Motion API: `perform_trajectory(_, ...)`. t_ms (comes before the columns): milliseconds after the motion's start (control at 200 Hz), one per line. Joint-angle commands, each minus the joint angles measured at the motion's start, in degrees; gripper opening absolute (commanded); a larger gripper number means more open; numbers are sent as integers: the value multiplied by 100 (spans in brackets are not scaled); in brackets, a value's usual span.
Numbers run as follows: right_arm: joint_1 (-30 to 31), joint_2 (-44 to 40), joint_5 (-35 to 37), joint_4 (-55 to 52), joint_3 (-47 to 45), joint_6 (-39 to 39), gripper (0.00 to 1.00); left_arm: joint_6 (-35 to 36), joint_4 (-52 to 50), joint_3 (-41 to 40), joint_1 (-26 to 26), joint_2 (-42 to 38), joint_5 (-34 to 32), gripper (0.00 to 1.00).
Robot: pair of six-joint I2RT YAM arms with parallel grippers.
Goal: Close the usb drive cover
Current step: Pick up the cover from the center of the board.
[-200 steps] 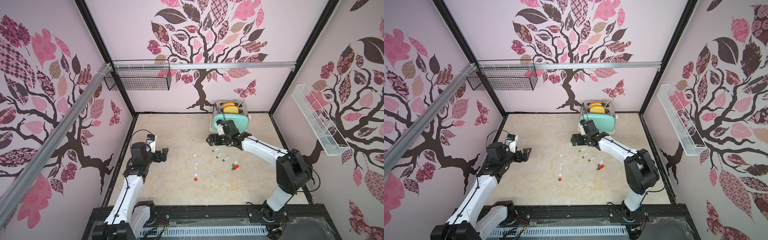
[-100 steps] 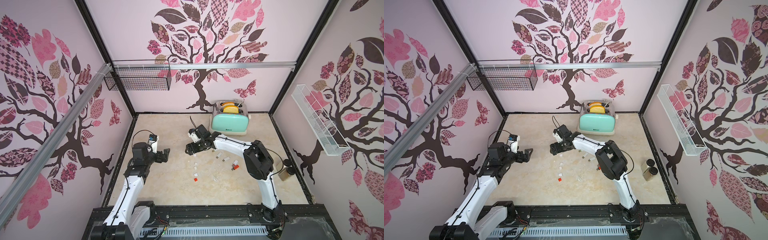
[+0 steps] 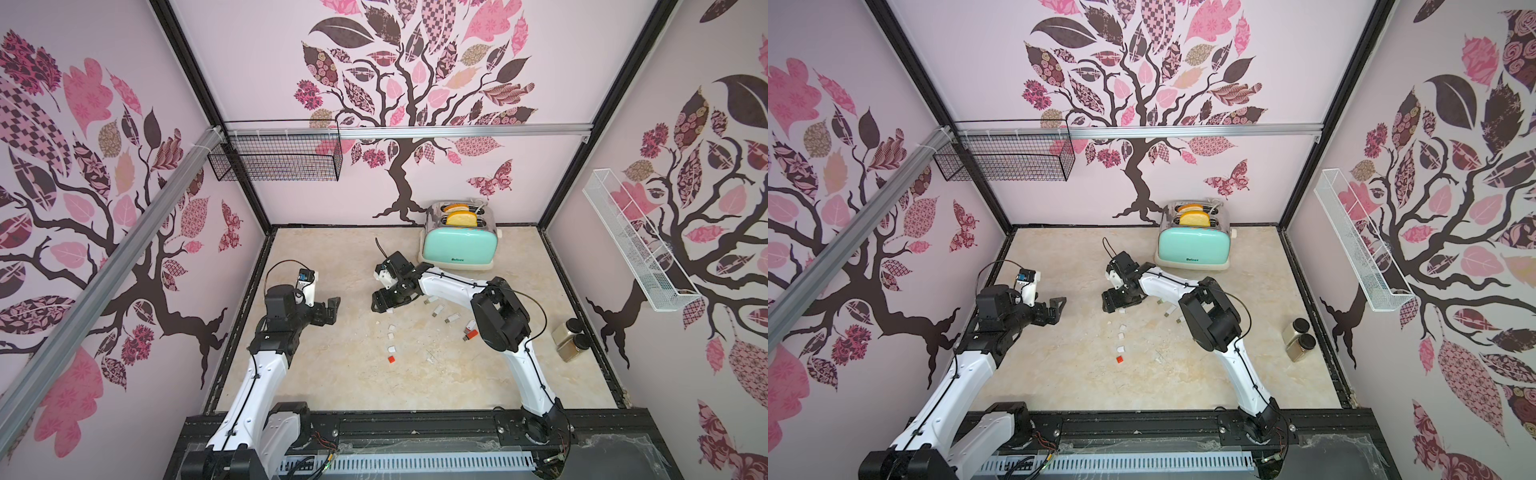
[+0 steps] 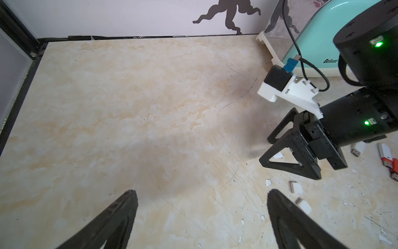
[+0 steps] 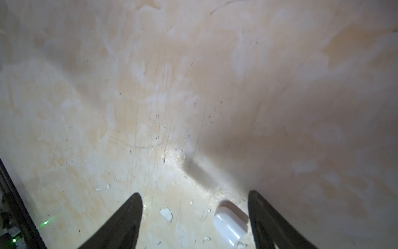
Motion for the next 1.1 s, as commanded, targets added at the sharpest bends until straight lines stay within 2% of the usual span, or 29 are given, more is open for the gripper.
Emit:
perform_trajectory(0,34,44,73,-291,70,-183,76,-5,36,26,23,-23,15,98)
perform_trajectory(520,312,-254,954,-848,-63,-650,63,-6,108,-18,24,-103,116,98)
perform_trajectory(660,375,-170,1300,-1212,259,-668,60,-31,76,12,22,-89,32,98)
perform_trajectory(760,382,-159,1533,-1351,410,-507,59,12,117,-24,-9,-118,93,98)
perform_trajectory(875,394,43,1805,-2098,1099,-95,51,-30,65,30,-2,-83,16,98)
perform_trajectory(1095,551,175,2035,-2489,1592,862,50,-47,96,21,-32,-65,24,98)
